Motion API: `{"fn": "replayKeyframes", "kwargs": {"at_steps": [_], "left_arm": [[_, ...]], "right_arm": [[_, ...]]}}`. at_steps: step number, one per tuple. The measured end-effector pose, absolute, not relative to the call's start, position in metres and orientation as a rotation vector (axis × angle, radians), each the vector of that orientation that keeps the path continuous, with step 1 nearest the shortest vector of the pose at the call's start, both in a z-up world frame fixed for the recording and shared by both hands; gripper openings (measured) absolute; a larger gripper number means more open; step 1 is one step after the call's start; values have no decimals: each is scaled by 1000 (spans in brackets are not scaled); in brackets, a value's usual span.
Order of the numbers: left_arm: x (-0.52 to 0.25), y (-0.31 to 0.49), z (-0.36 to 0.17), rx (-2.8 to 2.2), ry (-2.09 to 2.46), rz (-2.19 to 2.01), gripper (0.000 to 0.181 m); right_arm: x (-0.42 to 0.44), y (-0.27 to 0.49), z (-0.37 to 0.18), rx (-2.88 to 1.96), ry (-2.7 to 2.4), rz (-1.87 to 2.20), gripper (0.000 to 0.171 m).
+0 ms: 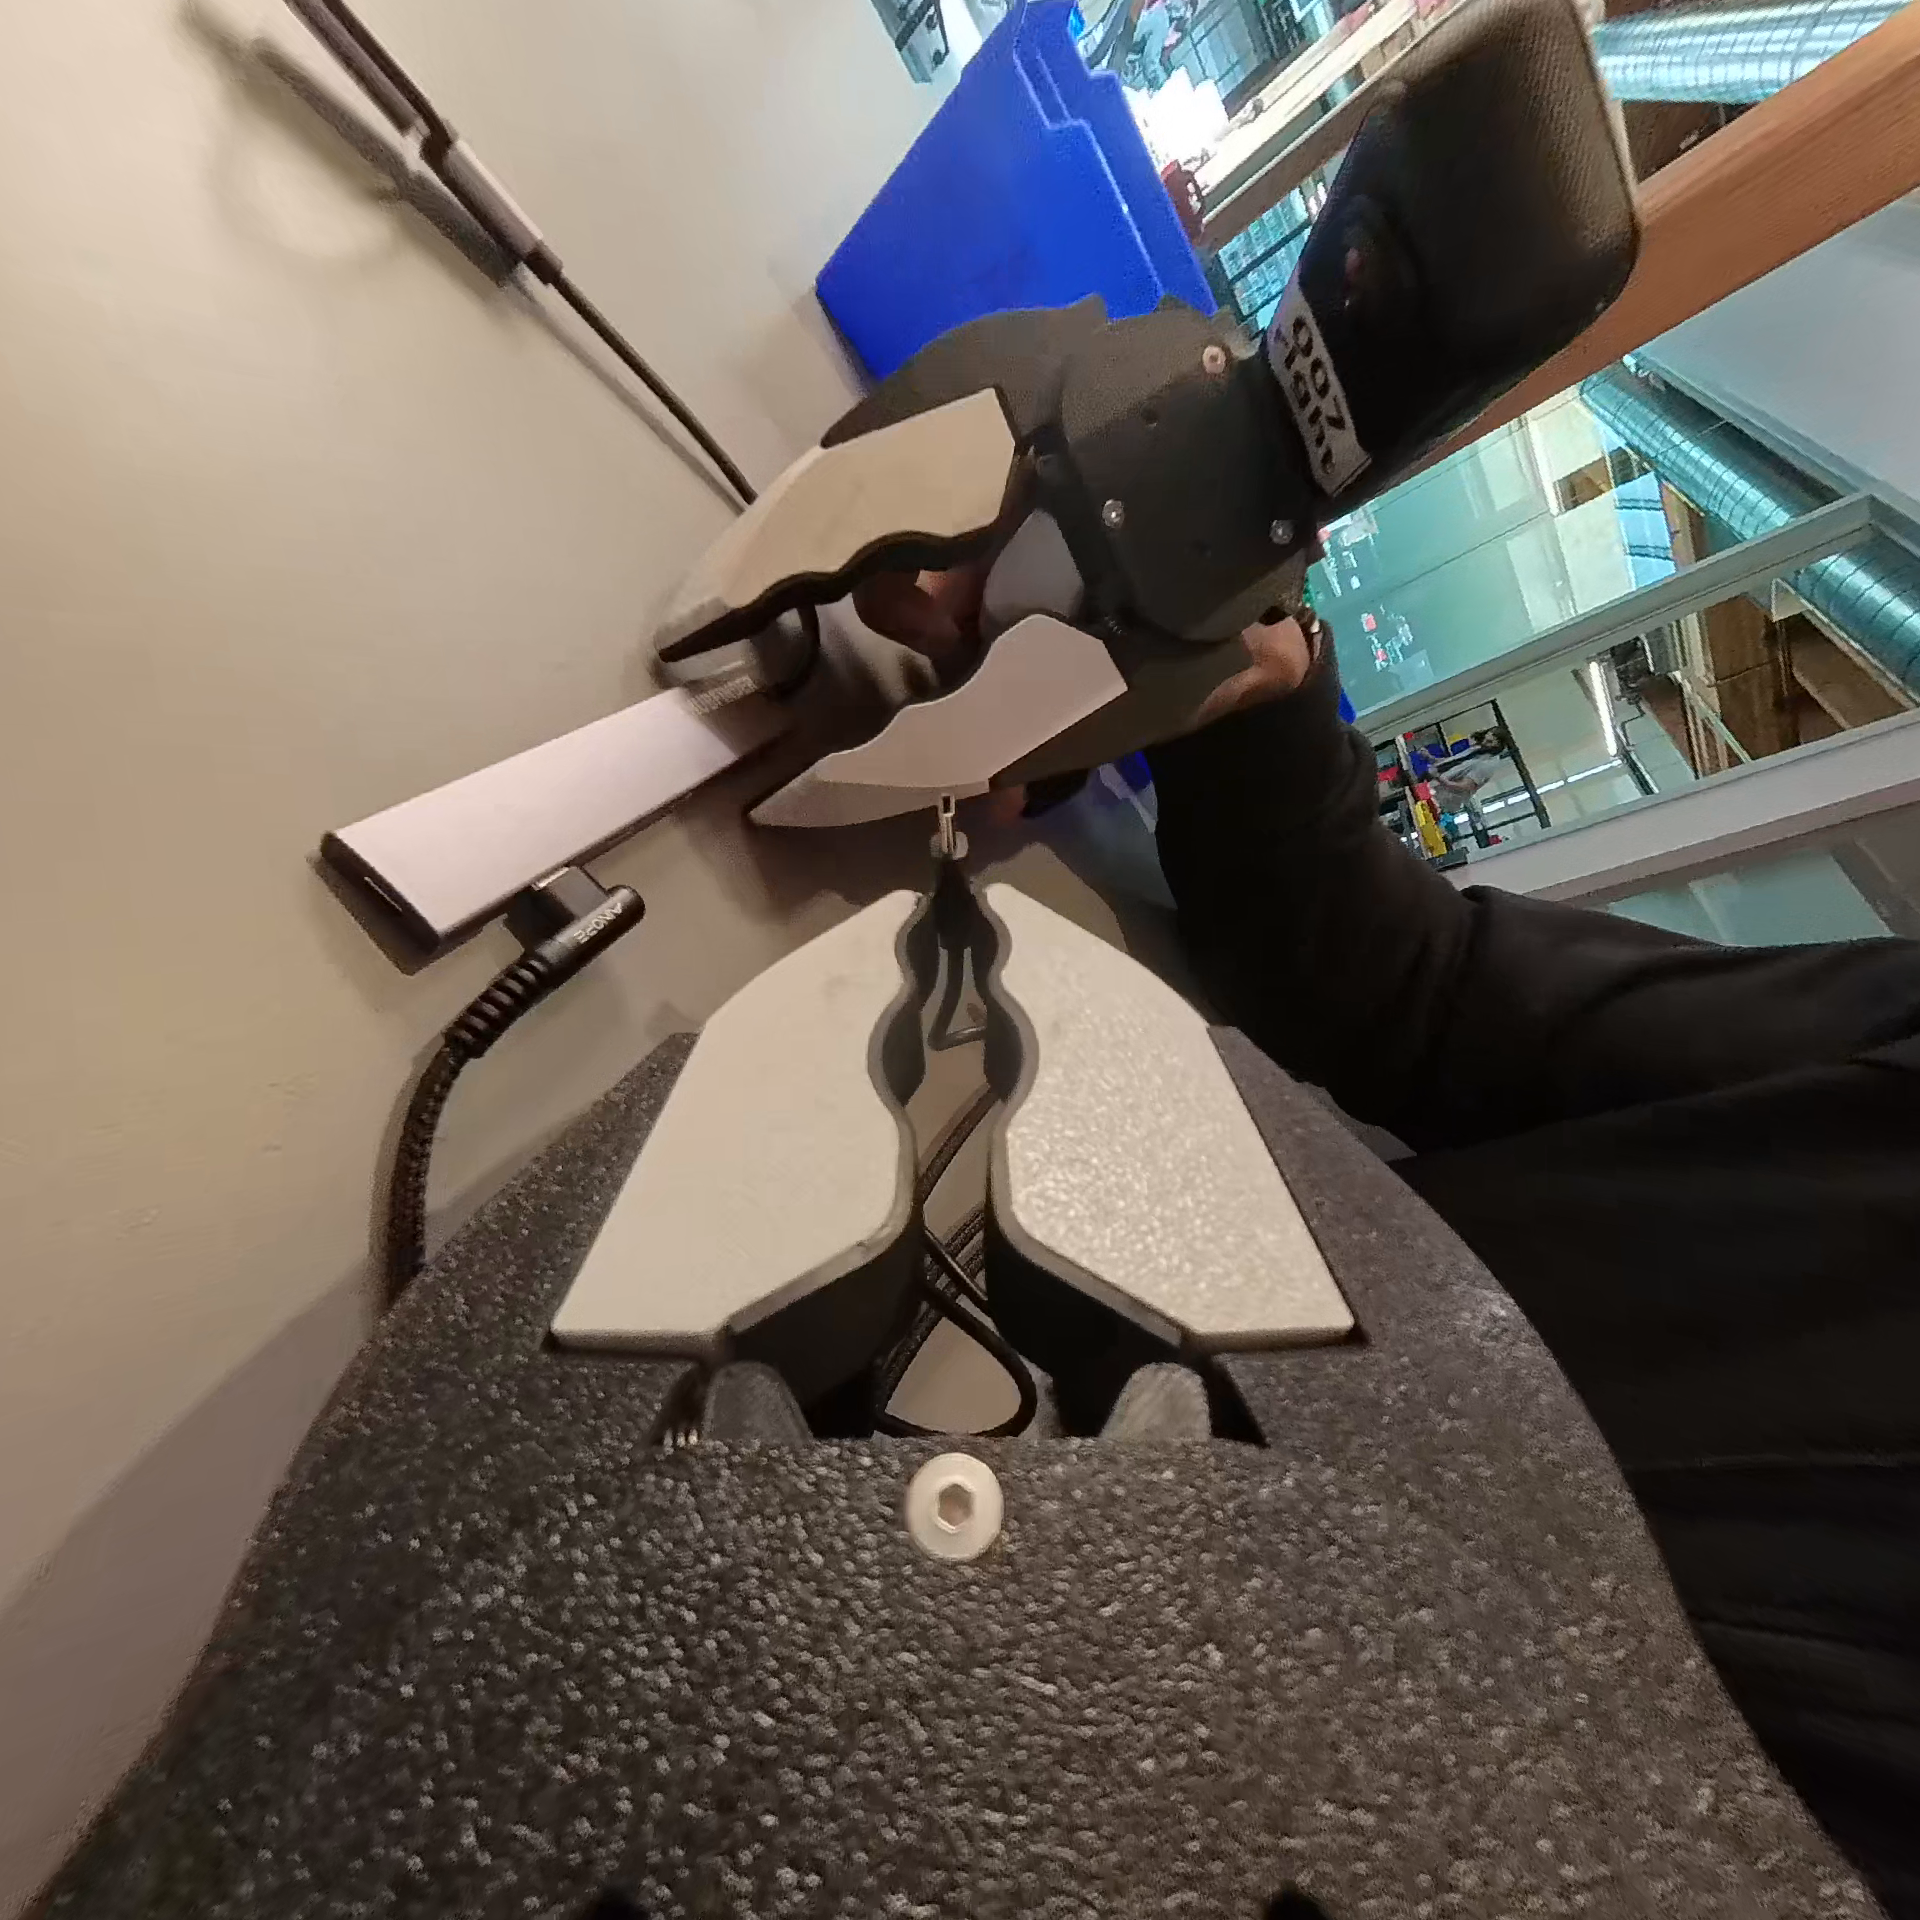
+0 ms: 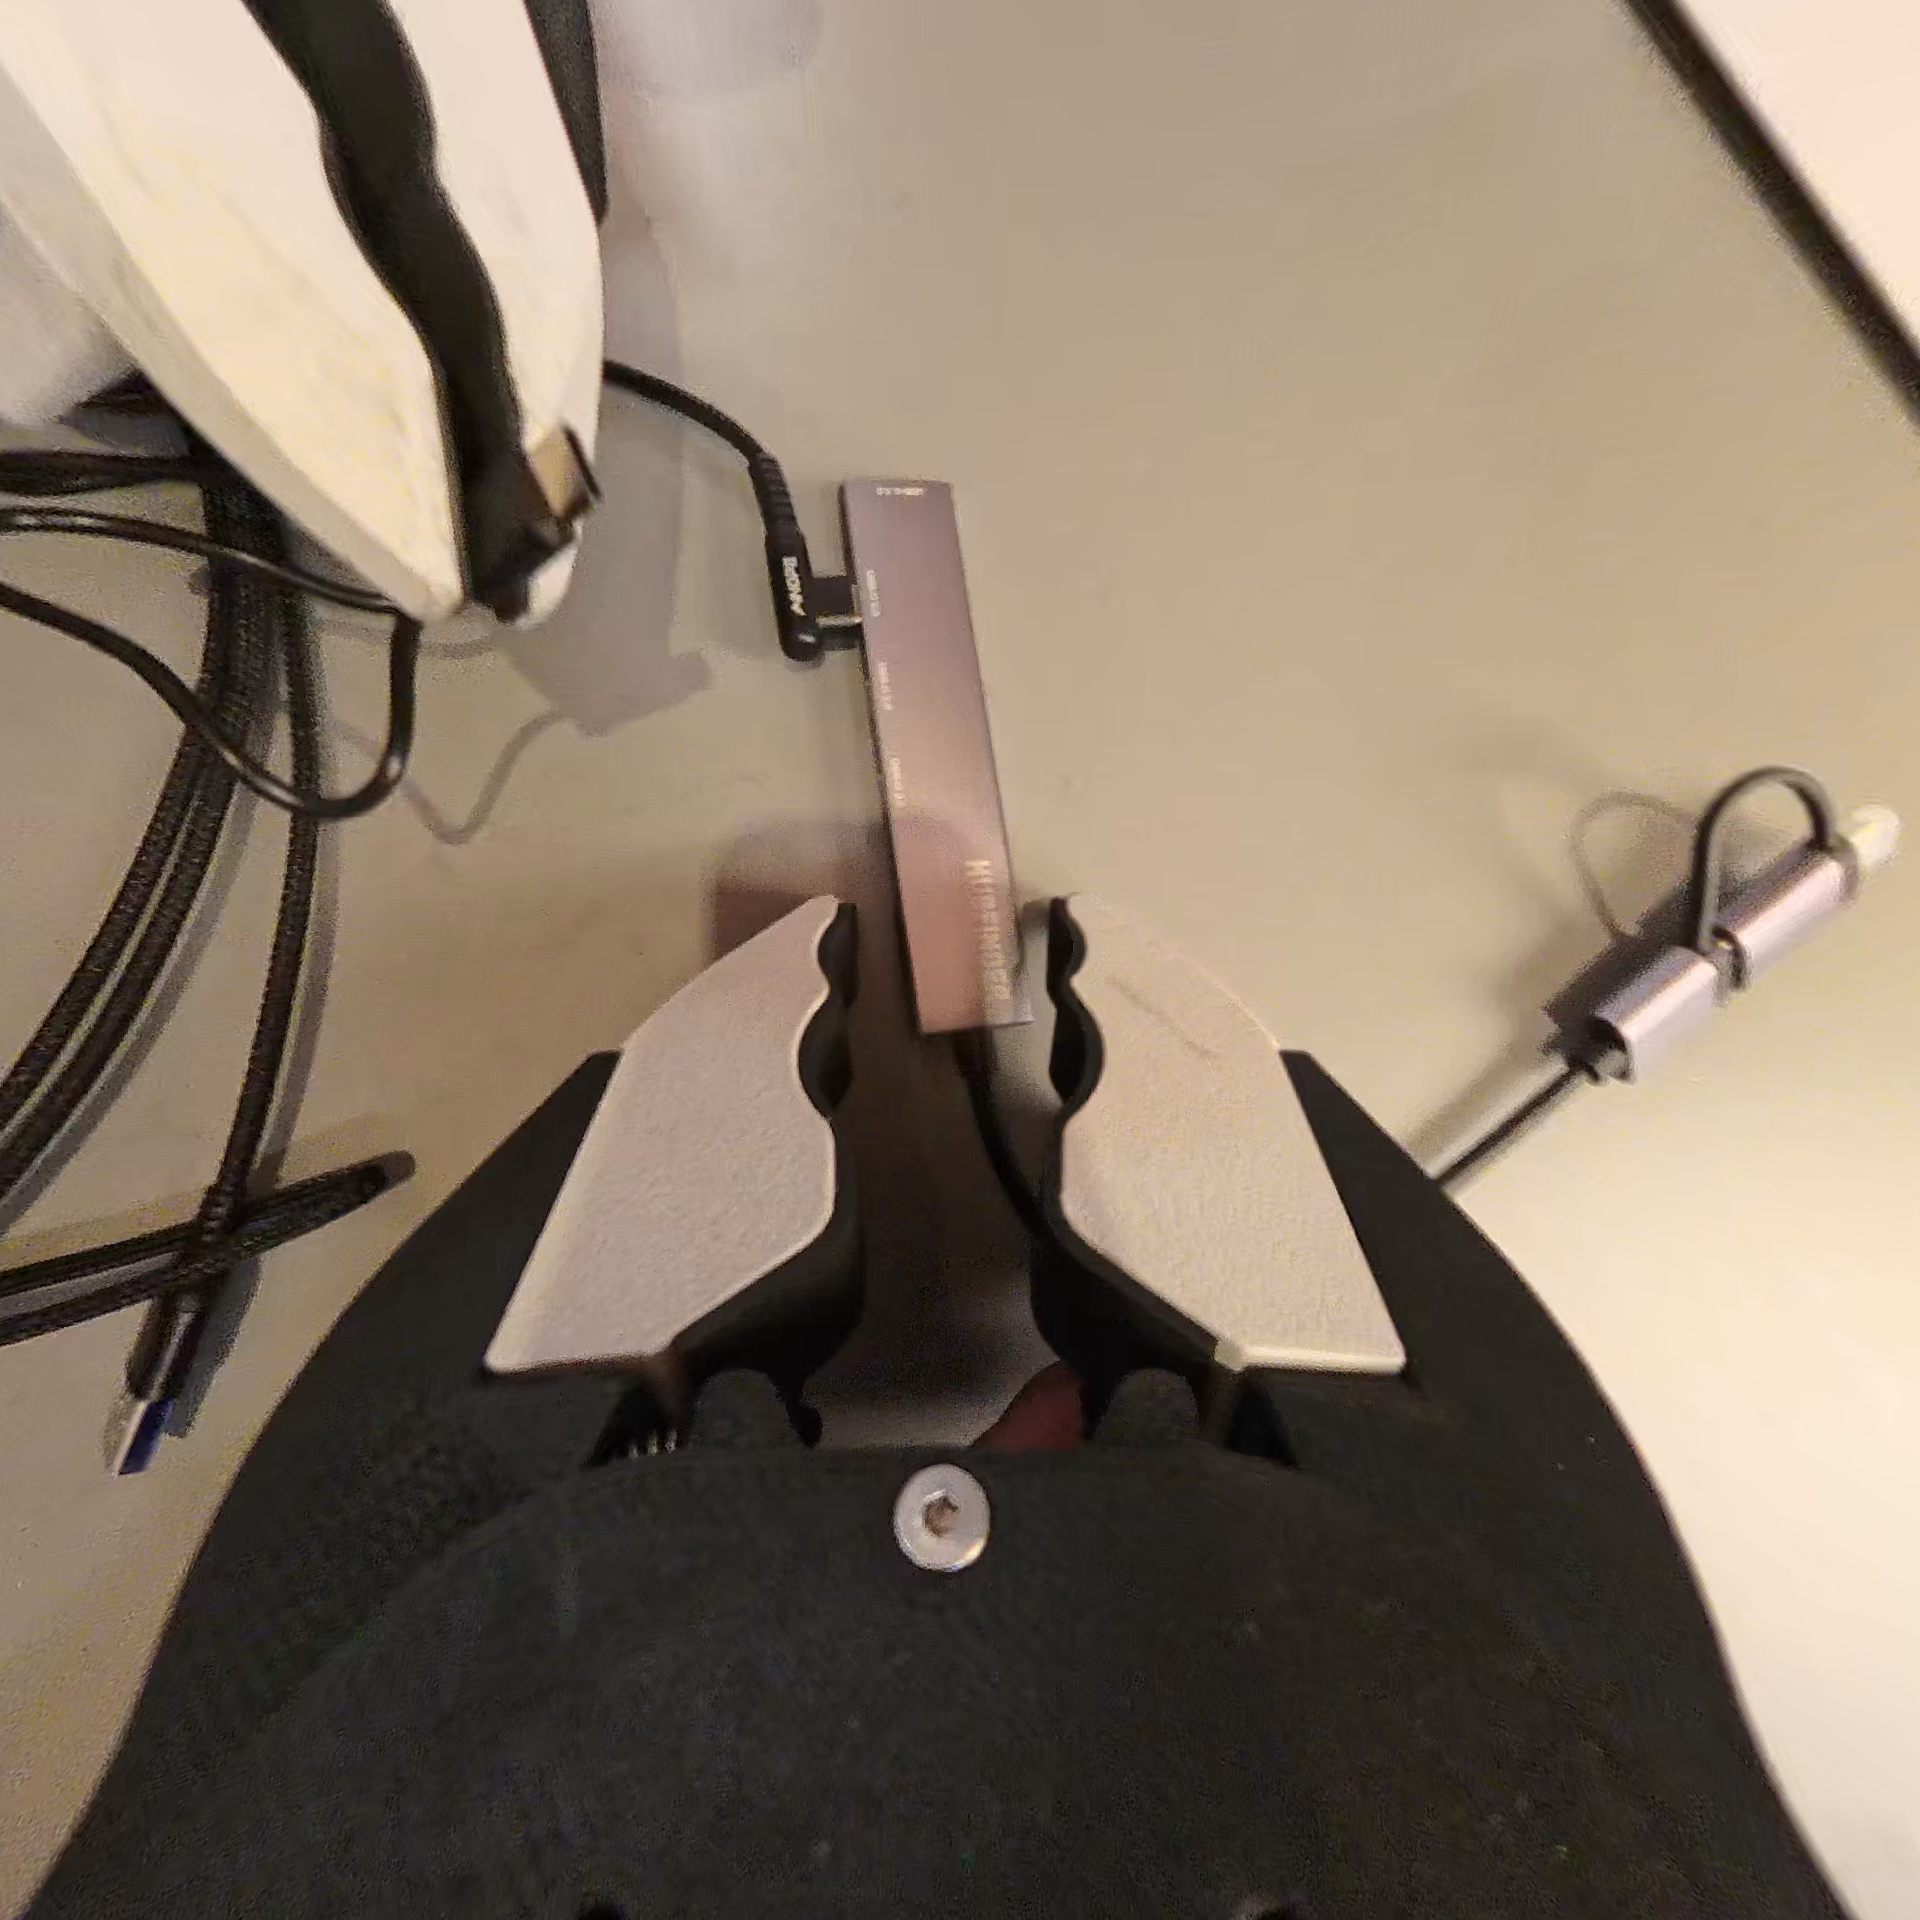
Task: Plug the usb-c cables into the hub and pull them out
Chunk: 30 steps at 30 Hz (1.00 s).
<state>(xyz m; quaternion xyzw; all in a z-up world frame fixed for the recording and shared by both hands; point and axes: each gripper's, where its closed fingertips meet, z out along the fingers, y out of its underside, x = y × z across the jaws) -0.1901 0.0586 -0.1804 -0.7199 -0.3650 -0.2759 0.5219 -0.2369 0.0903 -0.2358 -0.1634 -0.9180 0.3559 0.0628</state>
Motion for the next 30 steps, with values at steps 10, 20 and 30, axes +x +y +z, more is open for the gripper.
{"fn": "replayKeyframes", "kwargs": {"at_steps": [10, 20, 30], "left_arm": [[-188, 72, -201, -1801, -937, -640, 7], [-196, 74, -185, -1655, -967, -691, 6], [-208, 65, -187, -1596, -1037, -650, 6]], "right_arm": [[-242, 87, -214, -217, -2423, 1056, 22], [-242, 78, -179, -155, -2212, 1262, 22], [-238, 77, -178, -125, -2202, 1304, 22]]}}
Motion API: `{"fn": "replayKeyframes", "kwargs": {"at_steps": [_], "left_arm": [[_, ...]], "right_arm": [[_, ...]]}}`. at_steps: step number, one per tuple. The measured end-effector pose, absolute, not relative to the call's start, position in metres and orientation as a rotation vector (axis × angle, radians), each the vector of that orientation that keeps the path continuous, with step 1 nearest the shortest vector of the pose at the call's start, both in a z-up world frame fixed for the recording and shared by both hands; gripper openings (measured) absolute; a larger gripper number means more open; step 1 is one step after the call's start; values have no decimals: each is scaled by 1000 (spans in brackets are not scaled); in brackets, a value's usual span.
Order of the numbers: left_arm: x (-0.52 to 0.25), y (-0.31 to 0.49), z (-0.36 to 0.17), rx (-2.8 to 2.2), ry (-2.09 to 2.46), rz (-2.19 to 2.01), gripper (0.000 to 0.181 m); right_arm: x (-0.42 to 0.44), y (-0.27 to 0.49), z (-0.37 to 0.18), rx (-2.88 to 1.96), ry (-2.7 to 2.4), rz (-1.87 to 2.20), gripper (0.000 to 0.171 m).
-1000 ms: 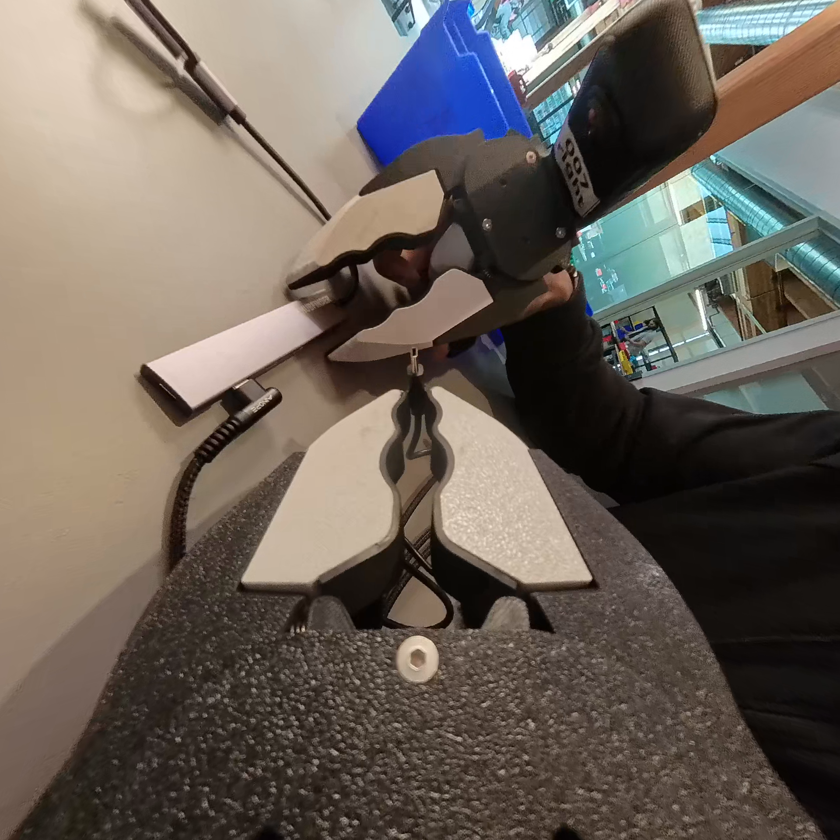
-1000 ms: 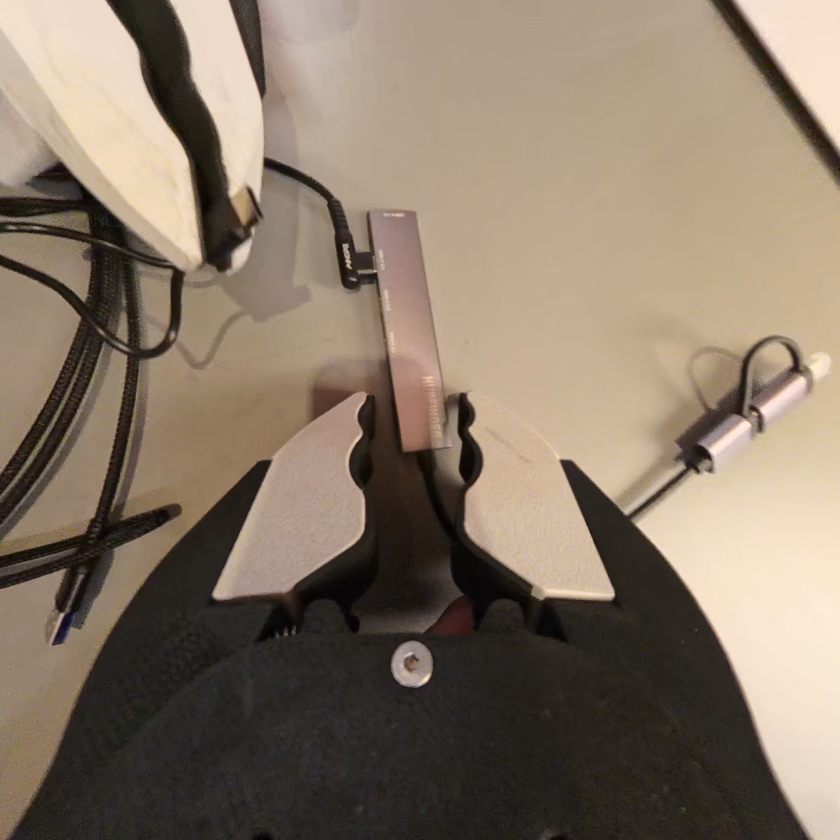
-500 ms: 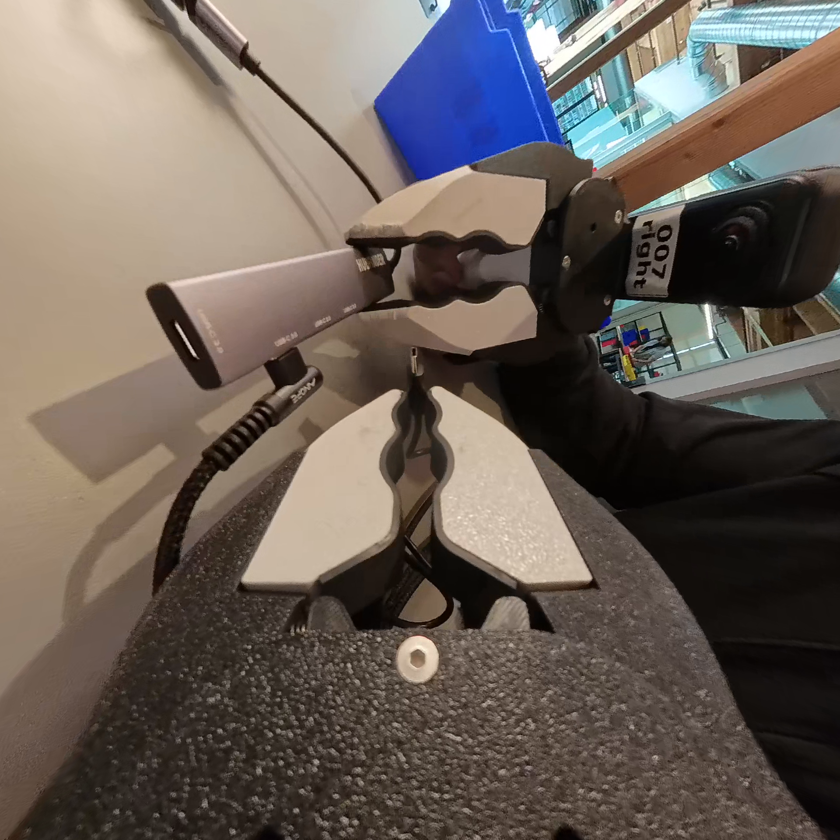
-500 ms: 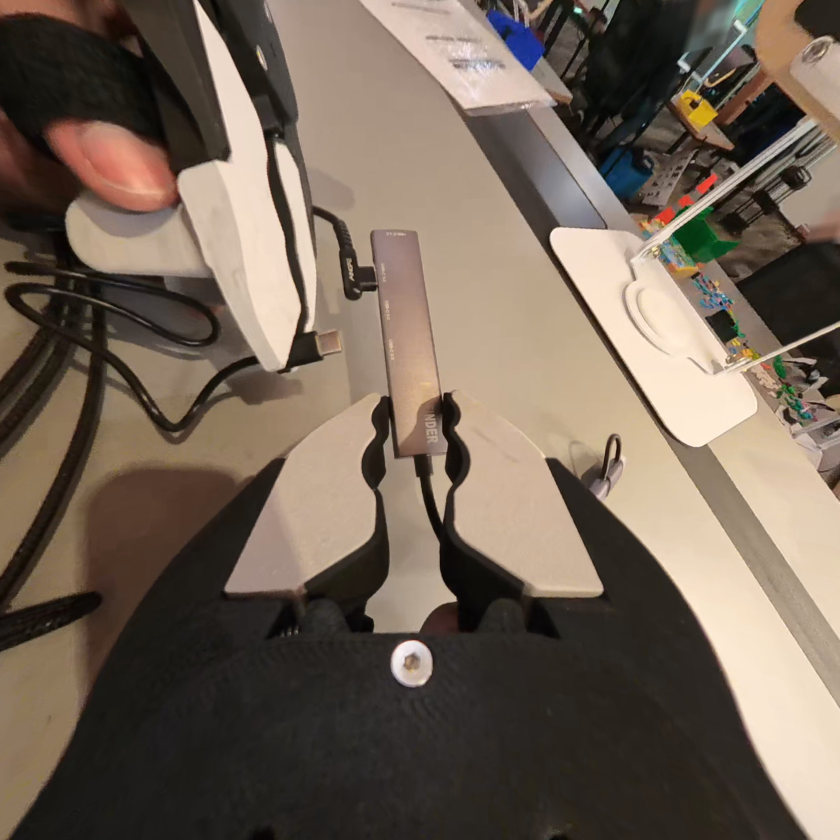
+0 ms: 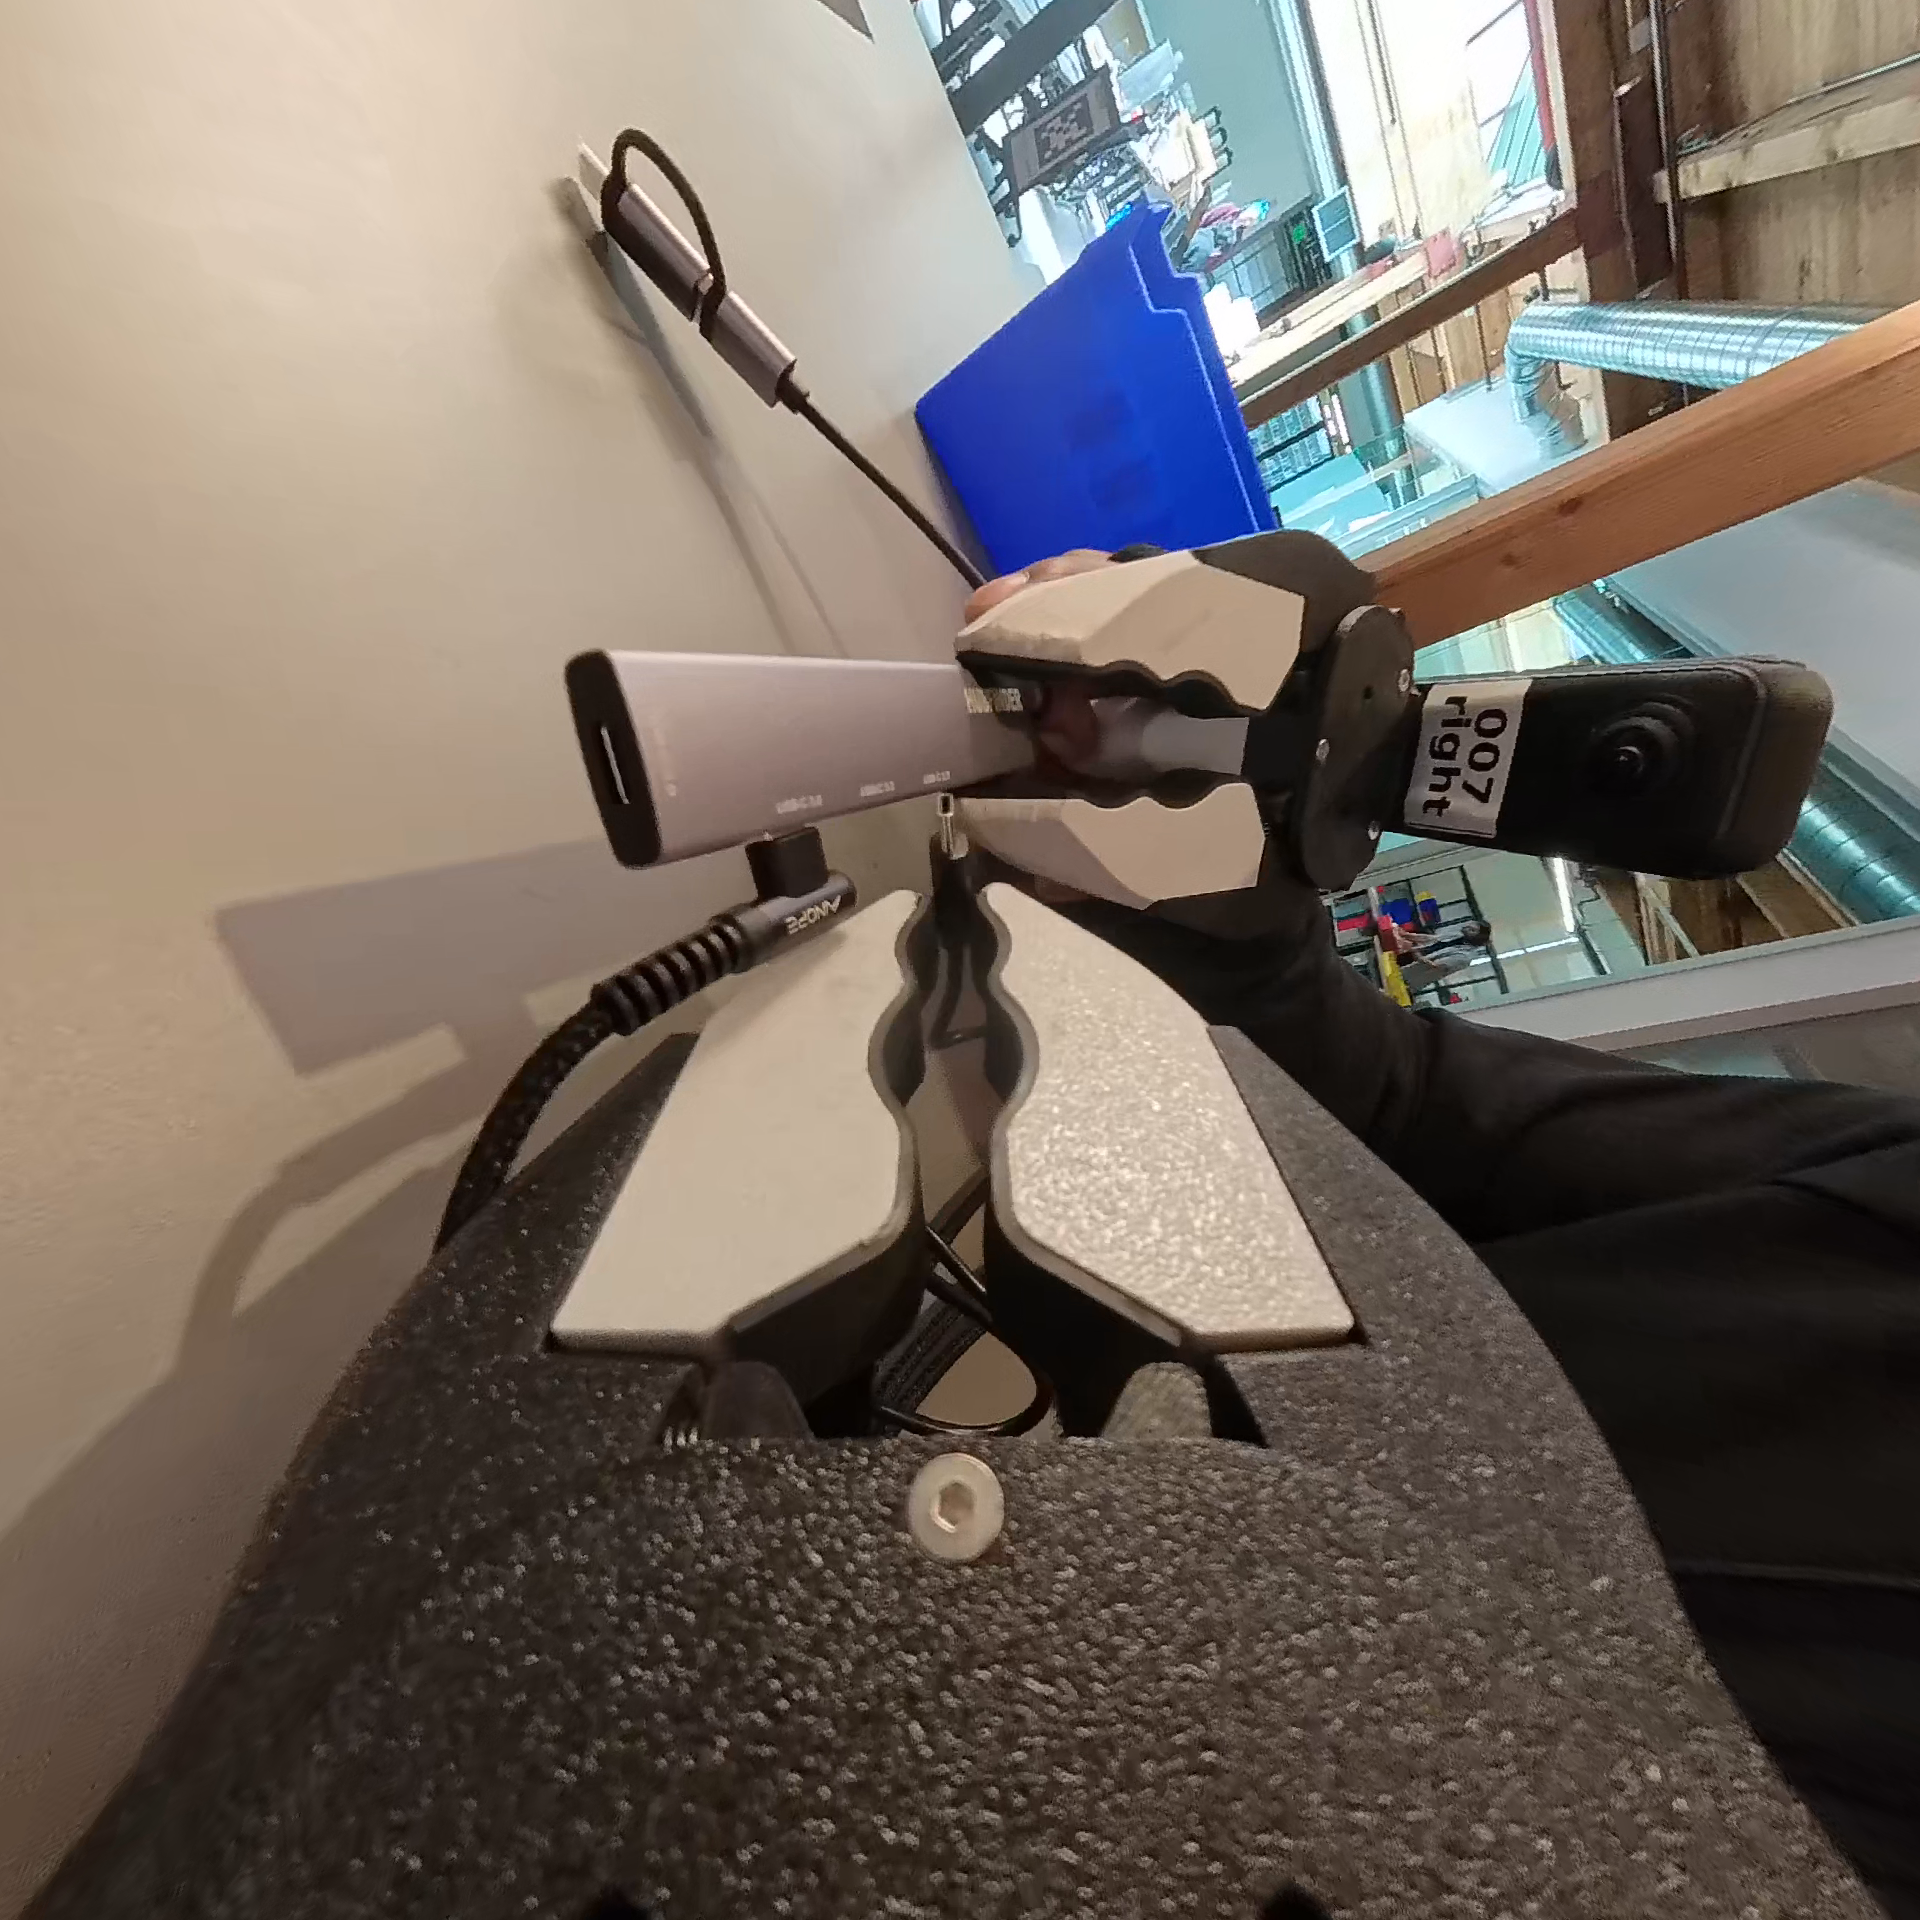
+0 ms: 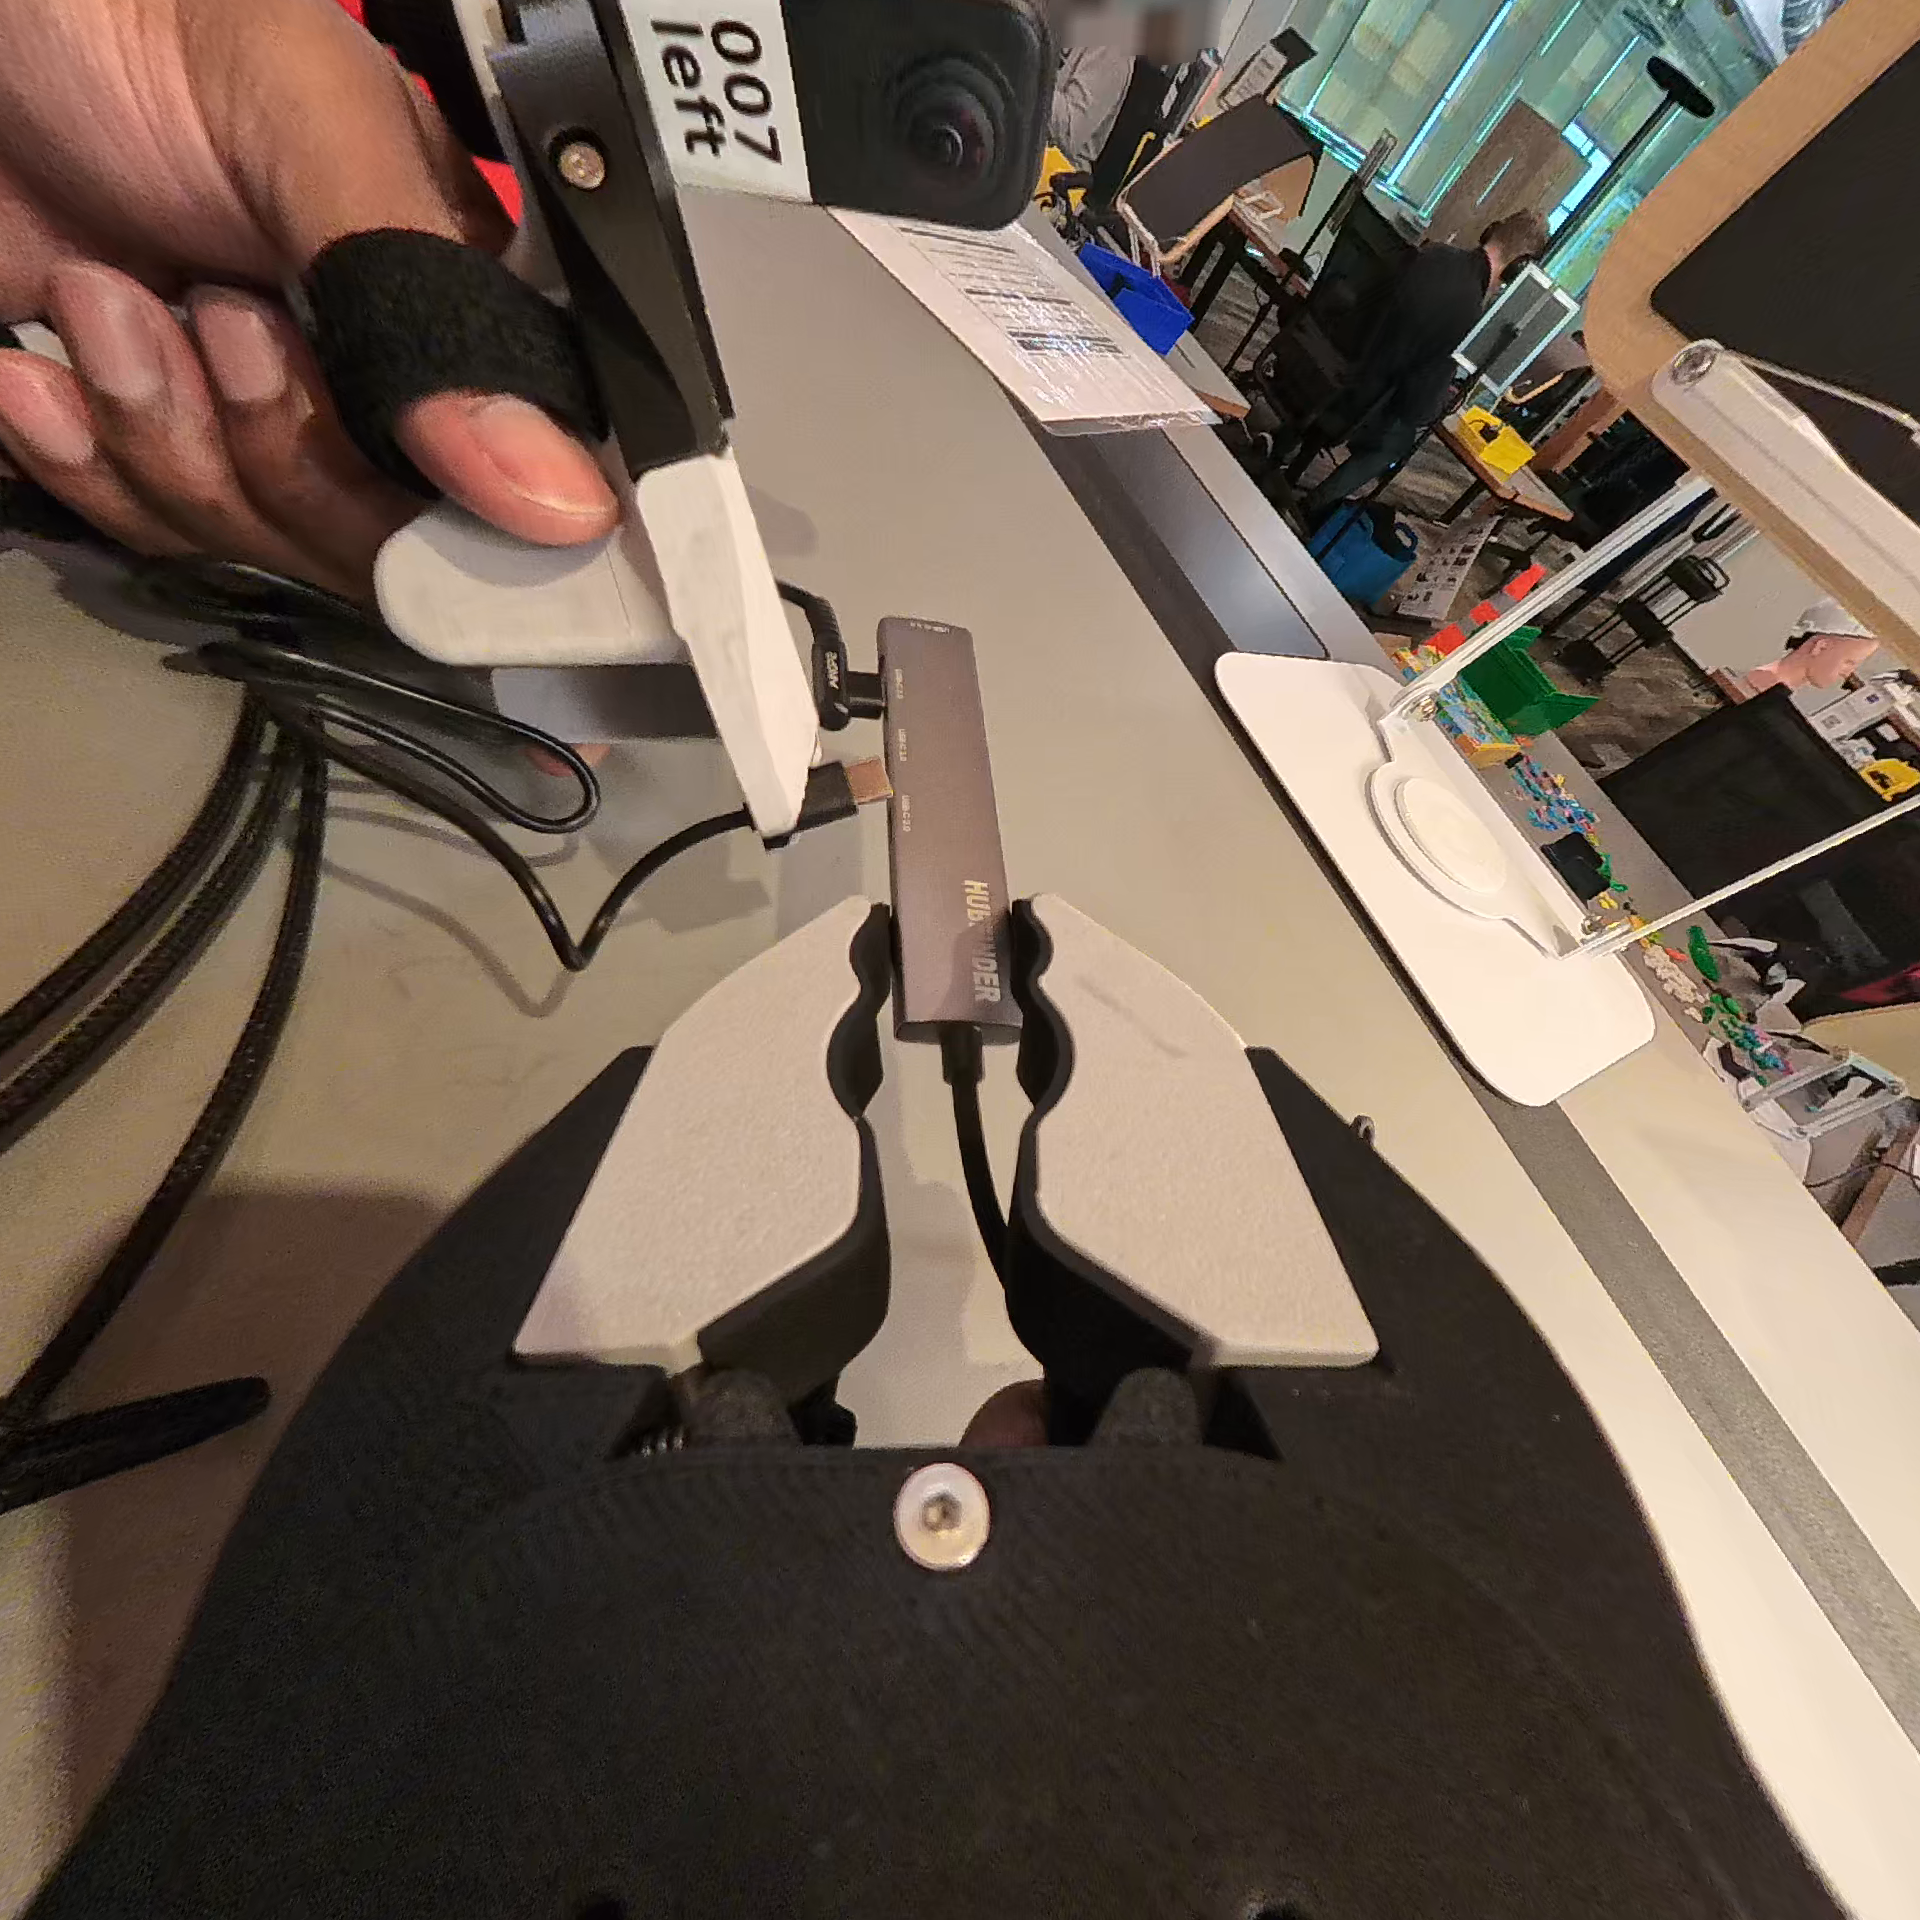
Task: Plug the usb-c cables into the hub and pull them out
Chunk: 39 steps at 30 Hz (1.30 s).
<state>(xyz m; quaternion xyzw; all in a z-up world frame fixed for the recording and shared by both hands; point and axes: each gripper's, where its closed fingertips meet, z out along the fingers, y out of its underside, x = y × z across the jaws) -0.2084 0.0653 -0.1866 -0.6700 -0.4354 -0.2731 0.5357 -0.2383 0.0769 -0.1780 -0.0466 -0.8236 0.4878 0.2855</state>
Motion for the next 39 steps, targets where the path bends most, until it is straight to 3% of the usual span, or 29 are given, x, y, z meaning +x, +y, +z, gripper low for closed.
{"fn": "replayKeyframes", "kwargs": {"at_steps": [14, 27, 39], "left_arm": [[-236, 54, -188, -1920, -951, 91, 6], [-259, -4, -92, -1949, -634, 1440, 6], [-262, 52, -184, -2343, -297, 1443, 7]], "right_arm": [[-257, 79, -176, -444, -2137, 1188, 22], [-273, 96, -178, -777, -2076, 1245, 22], [-264, 90, -182, -927, -2155, 1363, 22]]}}
